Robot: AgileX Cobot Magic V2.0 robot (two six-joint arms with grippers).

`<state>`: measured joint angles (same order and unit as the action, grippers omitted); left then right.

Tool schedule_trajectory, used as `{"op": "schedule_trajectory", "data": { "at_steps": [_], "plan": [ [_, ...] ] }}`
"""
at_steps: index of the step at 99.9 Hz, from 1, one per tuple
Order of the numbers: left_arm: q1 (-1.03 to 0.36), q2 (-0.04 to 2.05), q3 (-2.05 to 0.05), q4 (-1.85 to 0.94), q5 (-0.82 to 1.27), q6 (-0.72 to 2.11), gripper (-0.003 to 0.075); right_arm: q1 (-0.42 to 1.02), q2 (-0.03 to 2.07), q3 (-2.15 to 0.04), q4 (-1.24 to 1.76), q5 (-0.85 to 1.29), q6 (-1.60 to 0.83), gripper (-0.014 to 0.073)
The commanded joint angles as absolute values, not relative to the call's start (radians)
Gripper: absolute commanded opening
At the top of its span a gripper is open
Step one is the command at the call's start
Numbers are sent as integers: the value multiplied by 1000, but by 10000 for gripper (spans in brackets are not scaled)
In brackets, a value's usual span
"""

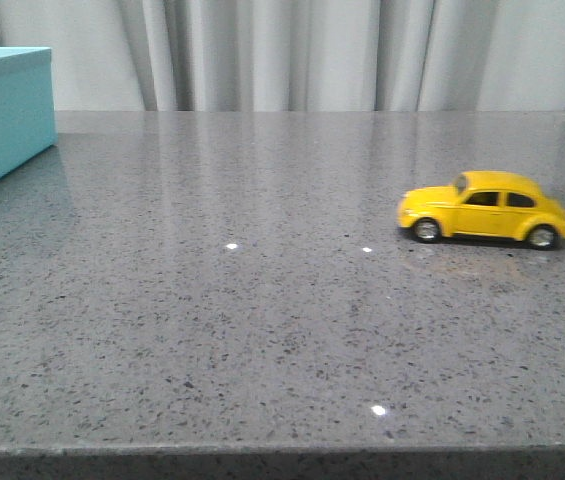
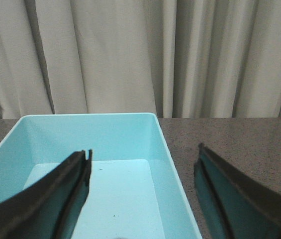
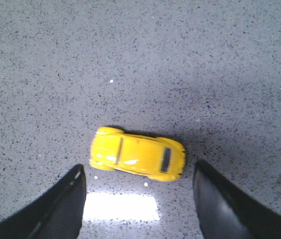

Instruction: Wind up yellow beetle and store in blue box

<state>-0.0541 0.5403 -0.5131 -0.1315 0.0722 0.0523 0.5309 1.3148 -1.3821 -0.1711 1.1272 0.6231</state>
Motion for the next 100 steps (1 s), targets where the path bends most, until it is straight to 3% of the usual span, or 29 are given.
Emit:
{"op": "schedule_trajectory", "data": {
  "at_steps": [1, 78, 100],
  "plan": [
    [-62, 548, -550, -141, -14, 45, 442, 533, 1286, -1411, -166, 1074, 610, 467],
    [-62, 556, -558, -138, 22, 48, 442, 581, 1285, -1411, -141, 995, 609, 467],
    [-154, 696, -720, -125, 222, 194, 442, 622, 1187, -1331, -206, 752, 609, 467]
  ]
}}
